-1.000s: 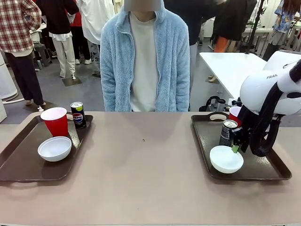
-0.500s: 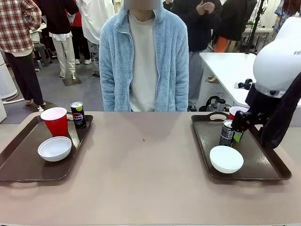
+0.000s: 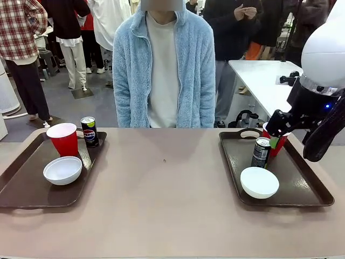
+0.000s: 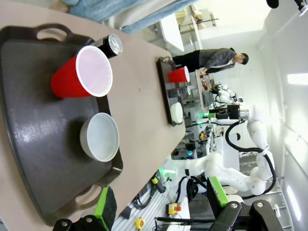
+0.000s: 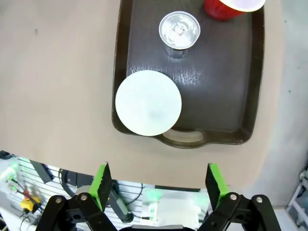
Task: Prepare tableware on both trays.
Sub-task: Pick up a Picnic Bowl from the table and place it on a Handle tray.
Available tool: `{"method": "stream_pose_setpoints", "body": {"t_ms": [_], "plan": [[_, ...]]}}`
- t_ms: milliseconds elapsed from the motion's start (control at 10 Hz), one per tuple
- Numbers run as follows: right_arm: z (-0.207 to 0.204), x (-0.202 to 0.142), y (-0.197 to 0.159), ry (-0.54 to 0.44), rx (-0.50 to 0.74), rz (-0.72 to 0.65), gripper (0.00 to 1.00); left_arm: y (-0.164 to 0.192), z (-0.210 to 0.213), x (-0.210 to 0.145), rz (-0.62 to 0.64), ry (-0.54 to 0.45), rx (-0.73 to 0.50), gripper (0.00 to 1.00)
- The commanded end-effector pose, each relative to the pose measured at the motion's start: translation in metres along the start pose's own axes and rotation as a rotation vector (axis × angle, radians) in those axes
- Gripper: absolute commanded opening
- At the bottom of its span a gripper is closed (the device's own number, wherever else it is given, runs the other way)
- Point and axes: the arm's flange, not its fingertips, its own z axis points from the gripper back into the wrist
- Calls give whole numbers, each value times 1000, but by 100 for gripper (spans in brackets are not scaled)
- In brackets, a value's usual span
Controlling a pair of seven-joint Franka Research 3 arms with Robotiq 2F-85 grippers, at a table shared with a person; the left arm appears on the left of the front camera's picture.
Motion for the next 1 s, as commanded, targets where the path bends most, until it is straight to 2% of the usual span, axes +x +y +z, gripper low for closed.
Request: {"method": "stream_pose_setpoints", "body": {"t_ms": [0, 700, 900], "plan": [[-8, 0, -3, 18, 5, 32, 100, -4, 2, -2, 10, 1, -4, 100], [-6, 0, 0, 15, 0, 15, 100, -4, 2, -2, 10, 1, -4, 100], [24, 13, -63, 62, 429, -49, 100, -4, 2, -2, 10, 1, -4, 100]]}}
